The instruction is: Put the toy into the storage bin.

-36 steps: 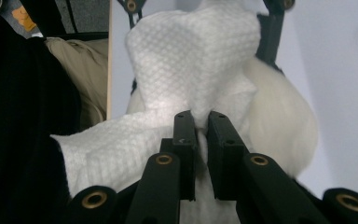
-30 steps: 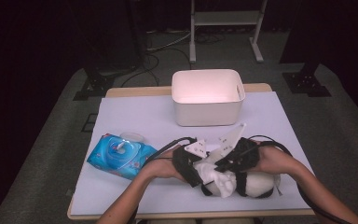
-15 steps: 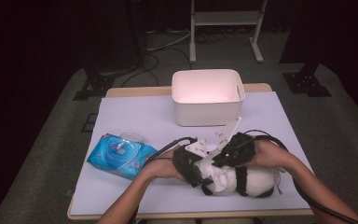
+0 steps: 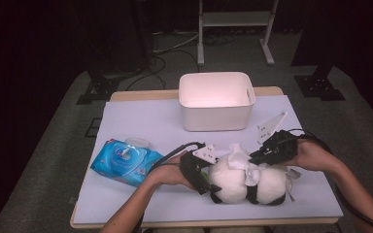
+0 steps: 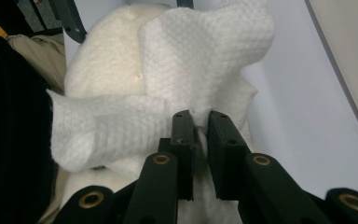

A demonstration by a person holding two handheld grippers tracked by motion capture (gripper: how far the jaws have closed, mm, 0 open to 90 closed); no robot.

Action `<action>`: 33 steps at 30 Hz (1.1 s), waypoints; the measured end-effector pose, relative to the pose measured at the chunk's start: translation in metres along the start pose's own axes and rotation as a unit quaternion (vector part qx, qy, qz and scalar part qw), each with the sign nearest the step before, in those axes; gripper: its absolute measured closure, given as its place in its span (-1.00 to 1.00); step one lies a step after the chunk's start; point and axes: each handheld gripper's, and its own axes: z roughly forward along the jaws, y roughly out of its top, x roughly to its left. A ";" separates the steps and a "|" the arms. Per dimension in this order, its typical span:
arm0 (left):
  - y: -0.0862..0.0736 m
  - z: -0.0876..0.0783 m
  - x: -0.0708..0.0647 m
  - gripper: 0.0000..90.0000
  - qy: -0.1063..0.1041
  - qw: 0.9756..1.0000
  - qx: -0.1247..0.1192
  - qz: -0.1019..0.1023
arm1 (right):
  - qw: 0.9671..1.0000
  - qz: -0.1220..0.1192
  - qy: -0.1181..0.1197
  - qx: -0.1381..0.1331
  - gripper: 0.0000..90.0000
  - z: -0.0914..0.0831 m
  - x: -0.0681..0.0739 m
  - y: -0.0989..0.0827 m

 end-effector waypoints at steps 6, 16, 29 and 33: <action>0.007 -0.009 0.003 -0.77 0.000 1.000 -0.012 -0.003 | 1.000 -0.014 0.018 -0.011 0.83 0.008 0.010 -0.001; 0.014 0.005 0.005 -0.72 -0.019 1.000 0.001 -0.008 | 0.998 -0.049 0.031 -0.009 0.83 0.012 0.032 0.006; 0.010 0.004 0.000 -0.68 -0.022 1.000 -0.011 -0.004 | 0.995 -0.085 0.050 -0.008 0.83 0.043 0.030 0.057; 0.008 0.003 -0.001 -0.68 -0.021 1.000 -0.012 -0.005 | 0.995 -0.090 0.052 0.006 0.83 0.048 0.031 0.062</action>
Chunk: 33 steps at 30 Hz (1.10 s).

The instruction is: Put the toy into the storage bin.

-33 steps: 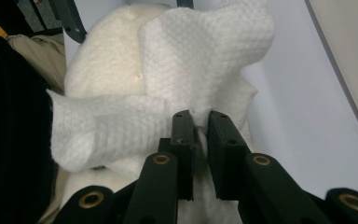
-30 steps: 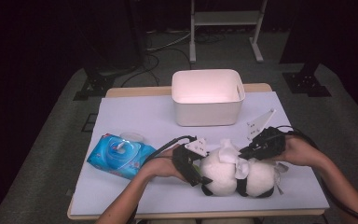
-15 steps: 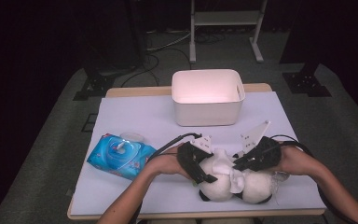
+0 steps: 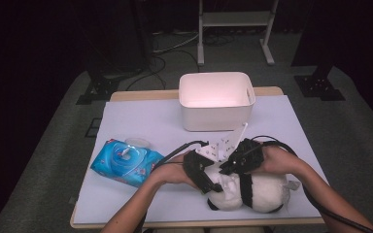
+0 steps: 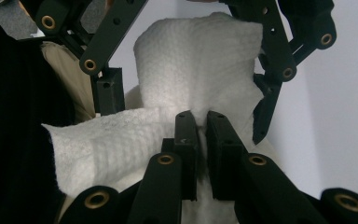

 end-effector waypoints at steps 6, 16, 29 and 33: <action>0.001 0.000 -0.002 -0.68 0.006 1.000 0.004 0.003 | 1.000 0.013 -0.008 0.004 0.83 -0.013 0.000 -0.014; 0.000 -0.001 -0.005 -0.68 0.010 1.000 0.008 -0.002 | 0.997 0.067 -0.033 -0.012 0.83 -0.061 0.006 -0.064; 0.003 -0.003 0.000 -0.77 0.003 1.000 0.014 -0.015 | 0.995 0.080 -0.038 -0.042 0.84 -0.057 0.009 -0.080; 0.007 0.000 0.004 -0.80 -0.003 1.000 0.017 -0.018 | 0.996 0.074 -0.036 -0.042 0.84 -0.056 0.013 -0.079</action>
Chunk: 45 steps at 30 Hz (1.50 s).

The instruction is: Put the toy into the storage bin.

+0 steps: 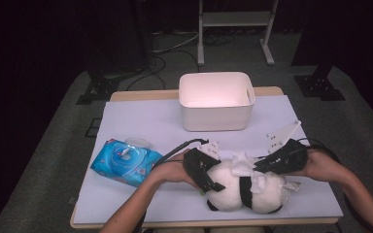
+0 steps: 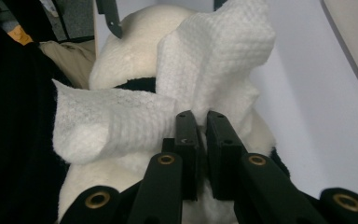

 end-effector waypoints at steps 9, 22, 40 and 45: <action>0.005 0.011 0.012 -0.96 -0.024 1.000 0.014 -0.007 | 1.000 -0.006 0.000 -0.001 0.85 0.003 0.003 0.000; 0.004 0.009 0.023 -0.37 -0.038 0.999 -0.002 -0.020 | 1.000 -0.009 -0.004 -0.007 0.84 0.004 -0.006 0.005; 0.012 -0.025 0.036 -0.34 0.040 0.999 0.026 0.003 | 1.000 -0.006 -0.023 0.009 0.84 -0.002 -0.042 0.037; 0.002 -0.021 0.032 -0.42 0.032 0.999 0.030 -0.005 | 1.000 -0.010 -0.013 0.009 0.84 0.007 -0.040 0.035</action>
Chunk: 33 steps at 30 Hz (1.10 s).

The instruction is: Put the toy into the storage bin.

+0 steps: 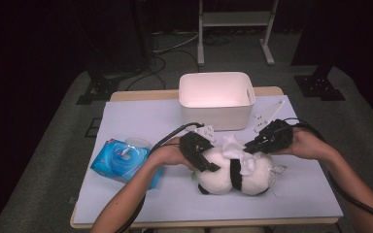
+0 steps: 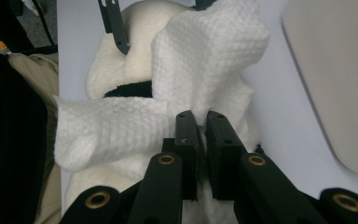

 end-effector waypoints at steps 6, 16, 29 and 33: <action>-0.013 -0.006 -0.010 -0.55 -0.006 0.999 -0.035 0.002 | 1.000 -0.026 0.003 -0.003 0.85 0.008 0.024 -0.002; -0.006 0.001 -0.004 -0.83 -0.018 1.000 -0.013 -0.002 | 0.999 -0.041 0.002 -0.007 0.85 0.010 0.039 -0.005; 0.004 -0.002 0.000 -0.24 -0.001 0.999 -0.037 0.014 | 0.999 -0.040 -0.015 -0.020 0.85 -0.003 0.026 0.006; 0.014 -0.010 -0.002 -0.23 0.036 0.998 -0.032 0.038 | 0.999 -0.044 -0.025 -0.019 0.85 -0.008 0.019 0.018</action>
